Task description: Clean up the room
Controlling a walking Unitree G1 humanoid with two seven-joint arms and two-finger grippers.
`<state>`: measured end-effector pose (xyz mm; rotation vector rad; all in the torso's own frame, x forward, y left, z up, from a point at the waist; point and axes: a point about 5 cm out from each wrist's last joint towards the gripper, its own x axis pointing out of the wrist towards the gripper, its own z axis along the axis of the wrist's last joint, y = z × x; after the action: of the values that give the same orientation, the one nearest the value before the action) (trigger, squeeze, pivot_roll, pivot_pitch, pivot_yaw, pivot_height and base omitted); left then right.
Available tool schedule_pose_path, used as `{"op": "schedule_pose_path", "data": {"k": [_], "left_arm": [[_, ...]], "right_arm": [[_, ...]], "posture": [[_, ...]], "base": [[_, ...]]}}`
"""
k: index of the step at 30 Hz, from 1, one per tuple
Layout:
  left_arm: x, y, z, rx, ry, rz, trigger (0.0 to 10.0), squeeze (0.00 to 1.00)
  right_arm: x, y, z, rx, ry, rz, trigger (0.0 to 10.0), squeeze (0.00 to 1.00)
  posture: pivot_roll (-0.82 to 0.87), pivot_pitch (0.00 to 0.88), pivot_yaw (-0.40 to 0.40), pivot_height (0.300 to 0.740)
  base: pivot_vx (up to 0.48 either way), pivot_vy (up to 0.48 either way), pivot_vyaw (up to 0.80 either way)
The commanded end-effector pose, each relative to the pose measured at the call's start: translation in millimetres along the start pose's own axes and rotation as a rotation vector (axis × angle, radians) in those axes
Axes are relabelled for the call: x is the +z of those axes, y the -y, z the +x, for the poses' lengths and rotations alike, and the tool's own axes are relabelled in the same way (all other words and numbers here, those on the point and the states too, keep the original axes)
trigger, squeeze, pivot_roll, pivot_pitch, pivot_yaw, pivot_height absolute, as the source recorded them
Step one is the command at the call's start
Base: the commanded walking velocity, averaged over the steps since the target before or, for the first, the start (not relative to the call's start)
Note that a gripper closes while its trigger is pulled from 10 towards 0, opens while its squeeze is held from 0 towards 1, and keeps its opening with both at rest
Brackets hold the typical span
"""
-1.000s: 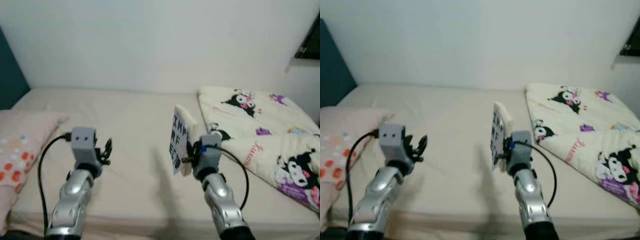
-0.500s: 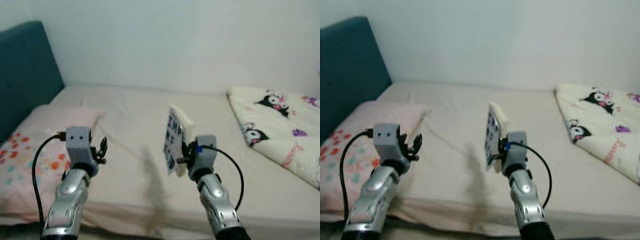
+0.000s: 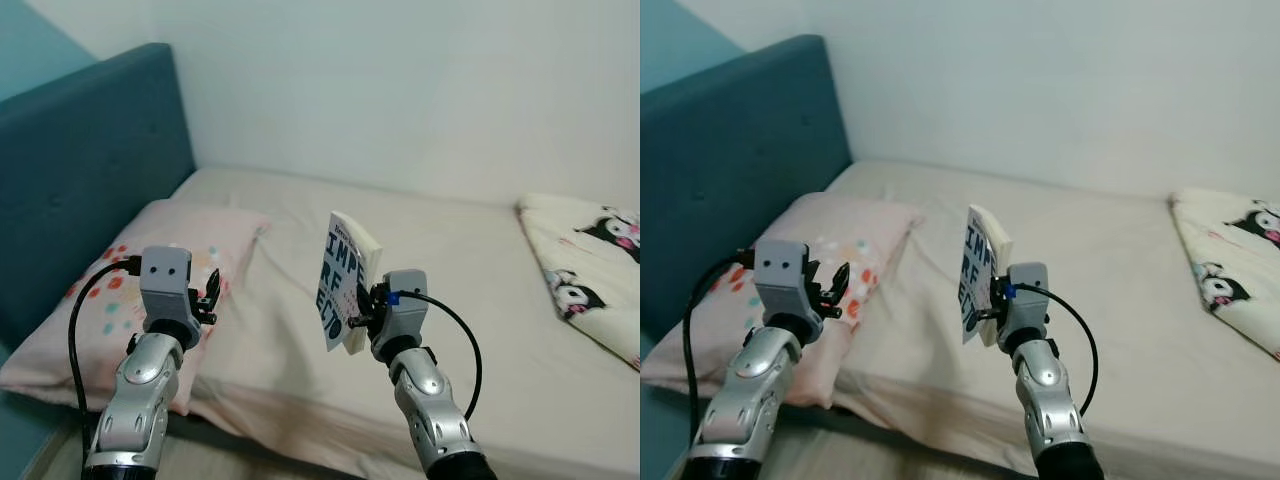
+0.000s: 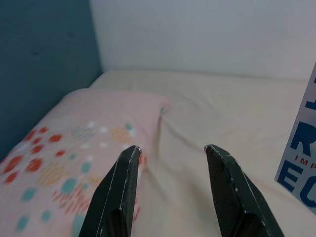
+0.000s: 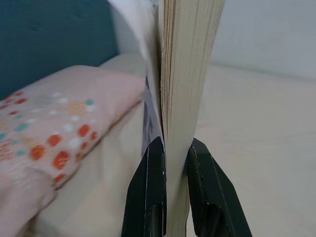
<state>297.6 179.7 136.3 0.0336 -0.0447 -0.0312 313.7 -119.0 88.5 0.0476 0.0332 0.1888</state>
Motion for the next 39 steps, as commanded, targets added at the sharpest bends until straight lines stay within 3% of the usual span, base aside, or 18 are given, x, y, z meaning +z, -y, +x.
{"op": "schedule_pose_path", "data": {"k": [1,16,23,36,39], "left_arm": [[-1,3.3,-0.4,-0.022,-0.014,0.014,10.0,0.00],[-3,9.8,1.6,-0.051,-0.042,-0.006,10.0,0.00],[-1,6.2,7.3,0.005,-0.024,-0.043,10.0,0.00],[3,3.7,10.5,0.051,0.005,-0.084,10.0,0.00],[2,2.8,10.3,0.062,0.005,-0.086,10.0,0.00]], "right_arm": [[6,5.0,0.8,-0.023,0.044,0.012,10.0,0.00],[4,7.5,-0.6,-0.042,0.043,0.038,10.0,0.00],[5,6.4,0.2,-0.022,0.038,0.012,10.0,0.00],[-2,-6.0,-1.9,0.113,-0.015,-0.053,10.0,0.00],[-4,-8.6,-2.9,0.140,-0.033,-0.050,10.0,0.00]], "posture": [[0.07,0.000,-0.021,0.740],[0.07,0.000,-0.014,0.740],[0.06,0.000,-0.015,0.740],[0.05,0.000,-0.022,0.740],[0.05,0.000,-0.028,0.740]], "base": [[0.000,-0.480,0.00],[0.000,-0.032,0.00],[0.000,0.000,0.00],[0.273,0.000,0.80],[0.370,0.000,0.00]]}}
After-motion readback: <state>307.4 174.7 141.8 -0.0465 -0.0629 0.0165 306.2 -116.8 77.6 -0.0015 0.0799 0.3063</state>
